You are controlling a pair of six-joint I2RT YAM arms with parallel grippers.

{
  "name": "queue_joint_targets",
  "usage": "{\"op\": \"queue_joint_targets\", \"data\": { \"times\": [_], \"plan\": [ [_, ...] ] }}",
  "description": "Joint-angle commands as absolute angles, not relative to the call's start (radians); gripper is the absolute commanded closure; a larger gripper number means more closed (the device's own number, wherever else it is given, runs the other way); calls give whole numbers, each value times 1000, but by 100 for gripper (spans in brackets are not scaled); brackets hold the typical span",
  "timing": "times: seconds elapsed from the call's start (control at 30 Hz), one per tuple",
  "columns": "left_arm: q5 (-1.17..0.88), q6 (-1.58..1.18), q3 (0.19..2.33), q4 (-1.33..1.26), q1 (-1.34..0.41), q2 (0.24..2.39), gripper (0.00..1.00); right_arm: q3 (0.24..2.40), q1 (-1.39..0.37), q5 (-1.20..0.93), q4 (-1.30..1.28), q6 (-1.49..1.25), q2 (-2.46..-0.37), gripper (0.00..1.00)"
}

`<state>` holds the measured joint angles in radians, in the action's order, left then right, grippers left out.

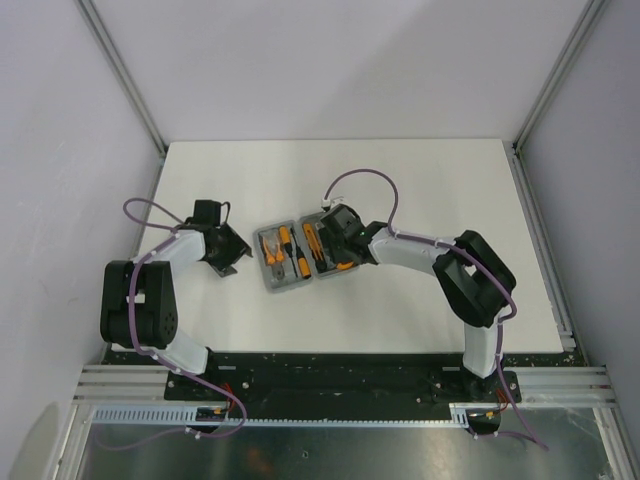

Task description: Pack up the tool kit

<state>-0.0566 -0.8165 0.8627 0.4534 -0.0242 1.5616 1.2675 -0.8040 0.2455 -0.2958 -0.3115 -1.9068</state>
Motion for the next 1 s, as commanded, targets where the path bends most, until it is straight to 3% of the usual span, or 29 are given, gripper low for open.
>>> {"op": "queue_joint_targets", "data": {
  "times": [0.0,0.1,0.23,0.57,0.77,0.97],
  "plan": [
    [-55,-788,856,456,-14,1526,36,1306,-794,246,-367,-265,-1869,60],
    [-61,-787,857,457,-15,1528,34,1307,-797,256,-372,-261,-1871,55],
    [-65,-786,858,457,-14,1530,33,1312,-807,285,-364,-258,-1859,38],
    [-75,-781,866,457,-15,1541,31,1353,-822,317,-395,-249,-1866,22],
    [-77,-781,867,456,-15,1544,31,1372,-837,359,-417,-234,-1869,23],
    [-75,-781,868,456,-14,1550,31,1373,-838,340,-459,-242,-1850,37]
  ]
}}
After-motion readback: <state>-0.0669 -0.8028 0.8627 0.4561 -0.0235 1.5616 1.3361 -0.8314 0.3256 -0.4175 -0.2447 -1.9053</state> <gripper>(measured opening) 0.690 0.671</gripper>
